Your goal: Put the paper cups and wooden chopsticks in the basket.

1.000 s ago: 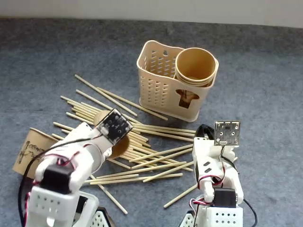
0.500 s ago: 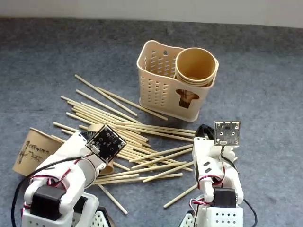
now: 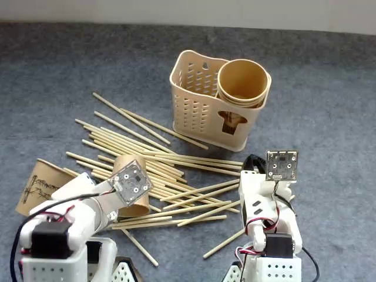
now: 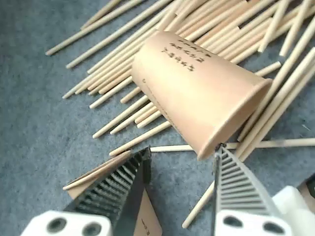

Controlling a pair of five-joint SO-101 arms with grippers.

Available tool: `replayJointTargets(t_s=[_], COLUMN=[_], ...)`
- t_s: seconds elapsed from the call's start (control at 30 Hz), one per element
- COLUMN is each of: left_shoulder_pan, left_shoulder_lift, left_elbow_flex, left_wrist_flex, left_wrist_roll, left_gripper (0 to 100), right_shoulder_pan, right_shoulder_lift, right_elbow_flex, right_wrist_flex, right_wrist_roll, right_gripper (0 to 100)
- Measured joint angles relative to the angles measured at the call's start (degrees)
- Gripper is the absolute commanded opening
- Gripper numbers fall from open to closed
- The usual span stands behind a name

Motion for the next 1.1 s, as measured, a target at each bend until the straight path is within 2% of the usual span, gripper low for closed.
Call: replayJointTargets(t_s=[0.13,0.37,0.47,0.6,0.7,0.93,1.1], left_shoulder_pan=[0.0,1.0,2.3,1.2,-0.3,-0.4,-0.5], left_shoulder_lift=[5.1,5.9,5.2,-0.6,-5.9,-23.2,-24.5], left_elbow_flex=[0.0,1.7,7.0,13.2,16.6,20.2,20.0], left_wrist_flex=[0.1,-0.1,-4.0,-10.4,-12.0,-11.1,-9.8], left_wrist_roll=[-1.6,-1.8,-1.8,-1.8,-1.8,2.3,4.6], left_gripper=[21,21,21,21,16,6,0], right_shoulder_pan=[0.0,0.0,0.0,0.0,0.0,0.0,0.0], right_shoulder_lift=[0.0,0.0,0.0,0.0,0.0,0.0,0.0], right_elbow_flex=[0.0,0.0,0.0,0.0,0.0,0.0,0.0], right_wrist_flex=[0.0,0.0,0.0,0.0,0.0,0.0,0.0], right_wrist_roll=[0.0,0.0,0.0,0.0,0.0,0.0,0.0], right_gripper=[0.5,0.5,0.5,0.5,0.5,0.5,0.5])
